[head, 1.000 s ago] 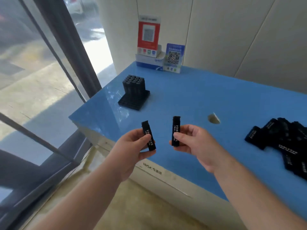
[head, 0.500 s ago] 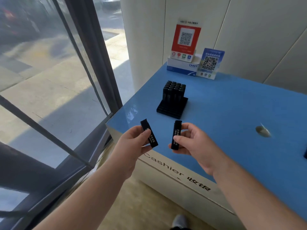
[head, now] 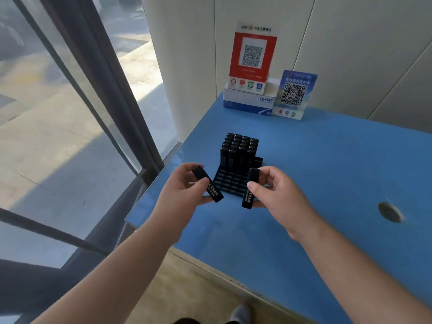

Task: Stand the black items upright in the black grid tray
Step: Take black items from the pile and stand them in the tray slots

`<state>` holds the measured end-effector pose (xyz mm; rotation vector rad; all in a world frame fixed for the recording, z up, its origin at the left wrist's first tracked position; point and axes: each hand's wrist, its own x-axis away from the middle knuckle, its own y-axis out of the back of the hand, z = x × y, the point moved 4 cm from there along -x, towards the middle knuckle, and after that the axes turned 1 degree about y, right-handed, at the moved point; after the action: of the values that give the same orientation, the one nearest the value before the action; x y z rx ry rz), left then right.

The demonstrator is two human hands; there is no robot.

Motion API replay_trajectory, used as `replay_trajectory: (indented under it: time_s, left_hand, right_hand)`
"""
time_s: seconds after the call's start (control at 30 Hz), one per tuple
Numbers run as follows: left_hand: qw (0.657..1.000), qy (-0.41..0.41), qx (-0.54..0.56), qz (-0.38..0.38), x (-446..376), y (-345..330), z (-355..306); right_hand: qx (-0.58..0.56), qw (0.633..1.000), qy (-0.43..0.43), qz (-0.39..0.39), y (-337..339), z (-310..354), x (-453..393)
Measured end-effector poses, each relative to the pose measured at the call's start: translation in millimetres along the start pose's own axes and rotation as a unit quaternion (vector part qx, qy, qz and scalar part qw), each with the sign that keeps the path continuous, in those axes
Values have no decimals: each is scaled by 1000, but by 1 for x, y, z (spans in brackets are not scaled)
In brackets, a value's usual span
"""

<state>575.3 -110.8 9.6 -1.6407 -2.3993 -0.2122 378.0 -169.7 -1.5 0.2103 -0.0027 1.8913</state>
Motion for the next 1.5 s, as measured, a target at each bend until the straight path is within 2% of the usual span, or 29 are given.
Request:
replay_trajectory:
  time_s: [0.2, 0.3, 0.37, 0.47, 0.57, 0.67, 0.73, 1.07, 1.27, 1.5]
  left_hand:
    - [994, -61, -72, 64, -41, -24, -27]
    - [975, -134, -138, 110, -63, -35, -43]
    - [941, -218, -217, 142, -77, -42, -53]
    - [871, -327, -316, 185, -93, -51, -61]
    - [824, -377, -356, 229, -110, -56, -56]
    - [767, -431, -421, 222, -122, -59, -43]
    - [748, -446, -441, 216, -127, -60, -35]
    - [696, -525, -451, 191, -130, -60, -23]
    - [712, -533, -425, 168, -131, -58, -18]
    - [712, -542, -416, 160, -130, -53, -13]
  right_hand:
    - [29, 998, 14, -55, 12, 4, -21]
    - [22, 994, 7, -104, 15, 6, -29]
    - [35, 991, 13, -130, 15, 9, -33]
    - [75, 985, 25, -152, 14, 12, -36]
    - [91, 978, 40, -185, 15, 15, -39]
    - [82, 974, 48, -207, 14, 16, -39]
    - [87, 972, 40, -216, 14, 13, -39]
    - [115, 968, 23, -223, 10, 4, -45]
    - [168, 960, 36, -221, 5, 9, -52]
    - [229, 949, 40, -213, 1, 10, -58]
